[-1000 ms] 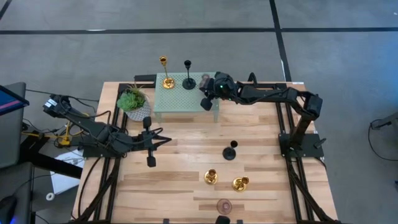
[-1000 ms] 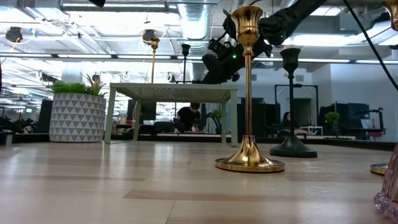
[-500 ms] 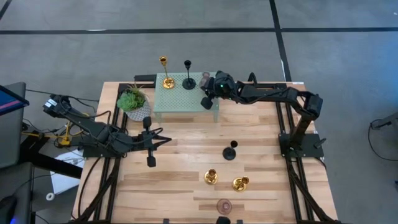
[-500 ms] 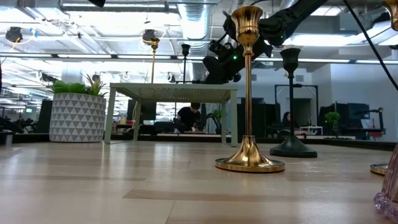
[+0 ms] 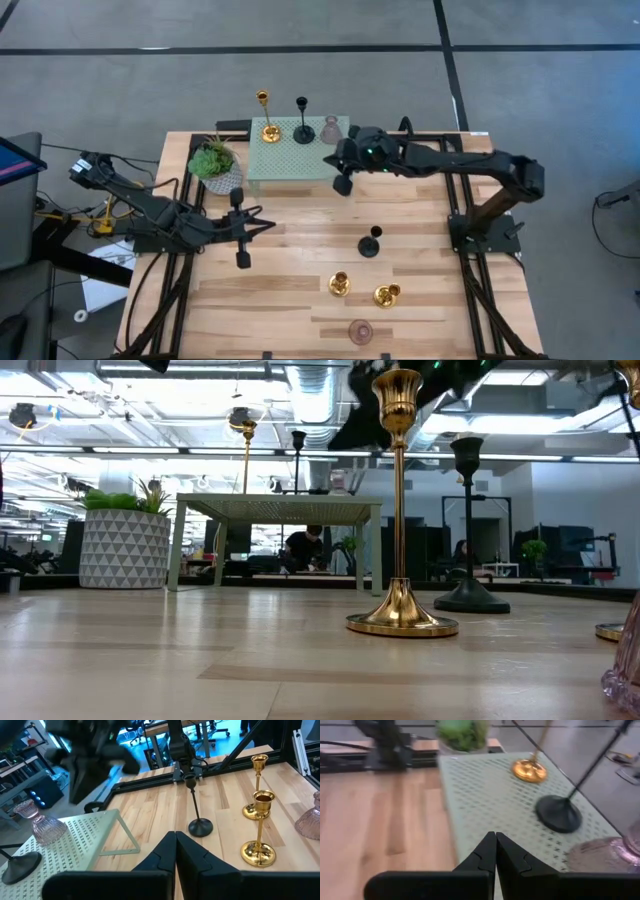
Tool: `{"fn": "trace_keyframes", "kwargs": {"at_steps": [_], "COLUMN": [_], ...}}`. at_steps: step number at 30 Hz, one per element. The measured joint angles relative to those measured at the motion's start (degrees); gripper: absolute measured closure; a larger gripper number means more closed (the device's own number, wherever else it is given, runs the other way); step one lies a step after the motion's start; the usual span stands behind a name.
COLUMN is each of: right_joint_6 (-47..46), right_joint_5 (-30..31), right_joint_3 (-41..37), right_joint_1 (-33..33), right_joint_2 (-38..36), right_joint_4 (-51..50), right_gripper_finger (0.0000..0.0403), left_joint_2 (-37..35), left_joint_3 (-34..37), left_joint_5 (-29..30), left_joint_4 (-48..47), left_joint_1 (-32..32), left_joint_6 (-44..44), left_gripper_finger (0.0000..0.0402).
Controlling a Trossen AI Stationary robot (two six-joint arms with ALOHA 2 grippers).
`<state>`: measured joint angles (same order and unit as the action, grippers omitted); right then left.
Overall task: Pick & Place candle stick holders
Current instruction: Put the black candle holder on the shelf aligned with the other black candle holder
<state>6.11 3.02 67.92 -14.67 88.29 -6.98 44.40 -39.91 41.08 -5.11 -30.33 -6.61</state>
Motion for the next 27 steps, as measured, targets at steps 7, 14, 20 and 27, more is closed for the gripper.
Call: {"fn": "trace_keyframes", "kwargs": {"at_steps": [7, 14, 20, 27], "right_joint_6": [-0.05, 0.28, 0.28, 0.29], "right_joint_5": [6.46, 8.06, 8.2, 8.25], "right_joint_3": [0.02, 0.0, 0.0, 0.0], "right_joint_1": [6.84, 12.32, 15.34, 17.98], "right_joint_2": [-4.81, -6.88, -7.03, -7.03], "right_joint_4": [-5.64, -8.61, -9.86, -10.78], "right_gripper_finger": [0.0403, 0.0403, 0.0403, 0.0403], "left_joint_2": [-0.02, -0.02, -0.02, -0.02], "left_joint_3": [2.12, 3.45, 3.66, 3.68], "left_joint_5": [0.0, -0.08, -0.04, -0.04], "left_joint_4": [-0.02, 0.79, 1.92, 2.27], "left_joint_1": [0.0, -1.0, -2.77, -4.64], "left_joint_6": [2.56, 4.09, 4.06, 3.99], "left_gripper_finger": [0.0396, 0.0394, 0.0396, 0.0397]}}
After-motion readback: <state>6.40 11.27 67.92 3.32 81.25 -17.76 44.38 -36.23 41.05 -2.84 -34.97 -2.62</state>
